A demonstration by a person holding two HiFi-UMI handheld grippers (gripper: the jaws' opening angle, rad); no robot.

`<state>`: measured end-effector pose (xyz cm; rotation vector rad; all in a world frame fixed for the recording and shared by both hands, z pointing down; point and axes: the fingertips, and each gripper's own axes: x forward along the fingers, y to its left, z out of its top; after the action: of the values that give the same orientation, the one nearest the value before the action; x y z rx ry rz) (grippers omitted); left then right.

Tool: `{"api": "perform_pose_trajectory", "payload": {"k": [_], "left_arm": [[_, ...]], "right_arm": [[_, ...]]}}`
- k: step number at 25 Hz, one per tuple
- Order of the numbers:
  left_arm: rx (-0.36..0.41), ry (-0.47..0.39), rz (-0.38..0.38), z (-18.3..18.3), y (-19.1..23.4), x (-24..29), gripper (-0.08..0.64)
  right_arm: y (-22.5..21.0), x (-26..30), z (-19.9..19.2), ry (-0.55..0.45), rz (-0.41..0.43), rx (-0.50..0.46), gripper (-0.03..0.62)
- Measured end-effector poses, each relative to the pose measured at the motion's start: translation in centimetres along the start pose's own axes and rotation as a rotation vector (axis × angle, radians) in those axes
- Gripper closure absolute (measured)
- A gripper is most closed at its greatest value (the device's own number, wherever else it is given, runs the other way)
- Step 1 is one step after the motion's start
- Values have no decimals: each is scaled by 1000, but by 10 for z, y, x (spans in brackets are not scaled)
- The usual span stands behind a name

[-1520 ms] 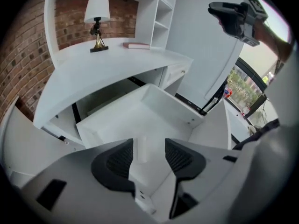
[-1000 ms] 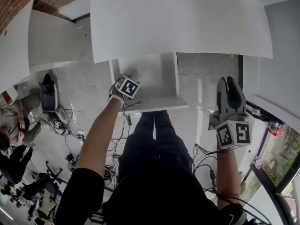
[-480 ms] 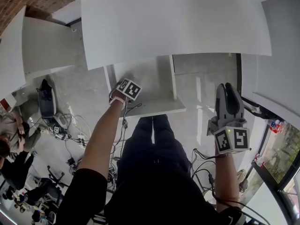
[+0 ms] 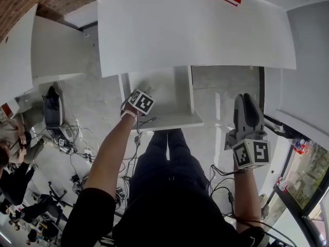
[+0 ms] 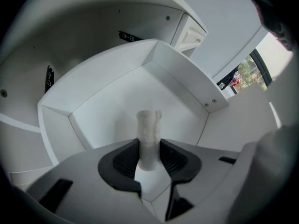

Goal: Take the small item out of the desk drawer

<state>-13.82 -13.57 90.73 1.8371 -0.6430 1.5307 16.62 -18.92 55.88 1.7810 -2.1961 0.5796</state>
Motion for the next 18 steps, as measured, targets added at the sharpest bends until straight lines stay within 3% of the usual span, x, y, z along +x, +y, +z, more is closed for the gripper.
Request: {"api": "perform_pose_trajectory", "payload": {"k": [8,18], "left_arm": [[-58,-189,11,37,-13,-72,430],[-130,-392,39,54,-18,-173,430]], "right_arm": [[12,-11,37,-61,35,-20,525],[22,-45,88,-178,50,-24,534]]}}
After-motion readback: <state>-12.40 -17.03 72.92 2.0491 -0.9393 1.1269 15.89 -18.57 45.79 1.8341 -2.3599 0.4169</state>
